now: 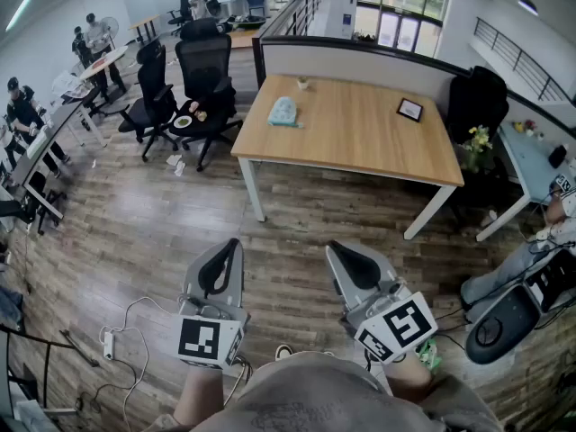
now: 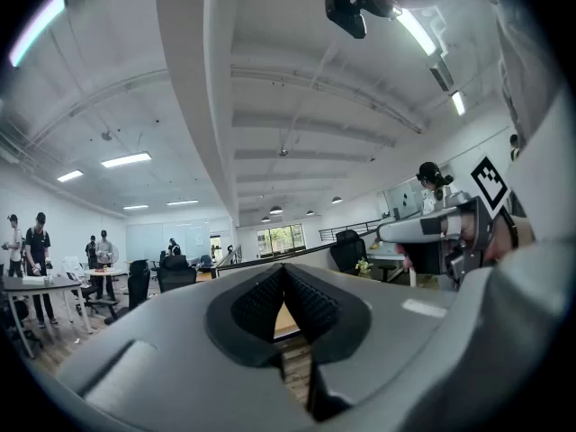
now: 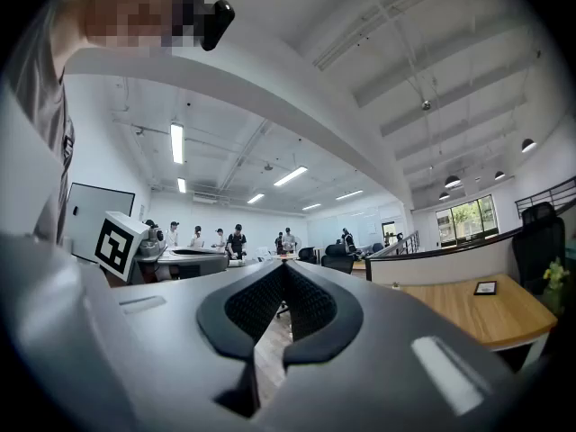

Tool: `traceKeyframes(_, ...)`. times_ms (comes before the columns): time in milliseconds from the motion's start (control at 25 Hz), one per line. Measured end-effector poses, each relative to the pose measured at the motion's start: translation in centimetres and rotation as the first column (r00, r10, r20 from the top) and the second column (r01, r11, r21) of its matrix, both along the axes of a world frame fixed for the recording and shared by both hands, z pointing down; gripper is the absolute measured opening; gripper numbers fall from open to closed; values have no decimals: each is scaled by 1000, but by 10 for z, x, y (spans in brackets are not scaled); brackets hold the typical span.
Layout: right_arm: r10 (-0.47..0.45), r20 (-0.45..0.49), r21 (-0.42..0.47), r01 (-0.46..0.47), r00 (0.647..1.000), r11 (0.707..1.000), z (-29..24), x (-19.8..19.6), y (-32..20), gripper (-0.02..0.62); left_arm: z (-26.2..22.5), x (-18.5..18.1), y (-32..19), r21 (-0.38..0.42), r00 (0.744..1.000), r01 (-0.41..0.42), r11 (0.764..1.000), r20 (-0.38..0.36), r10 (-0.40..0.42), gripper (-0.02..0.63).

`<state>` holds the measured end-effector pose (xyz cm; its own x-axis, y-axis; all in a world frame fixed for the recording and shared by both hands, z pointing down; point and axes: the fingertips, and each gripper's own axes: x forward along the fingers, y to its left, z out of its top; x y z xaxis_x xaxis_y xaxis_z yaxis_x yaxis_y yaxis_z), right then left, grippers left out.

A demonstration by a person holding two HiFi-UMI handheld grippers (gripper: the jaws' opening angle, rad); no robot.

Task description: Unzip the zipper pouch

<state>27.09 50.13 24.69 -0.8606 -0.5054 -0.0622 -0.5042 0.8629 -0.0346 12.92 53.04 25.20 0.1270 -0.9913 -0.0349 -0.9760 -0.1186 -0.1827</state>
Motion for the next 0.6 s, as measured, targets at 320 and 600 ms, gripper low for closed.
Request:
traceKeyframes(320,26,11,18,-26,1000,999,-1,-15,1,11,4,-22,9,-5,1000,15,1000,0,-14,-1)
traceKeyframes(600,2,-33,22,-1,999,1000,8,-42,6,11,8,-48,12,0,1000,21,1000,-10,-21,-2)
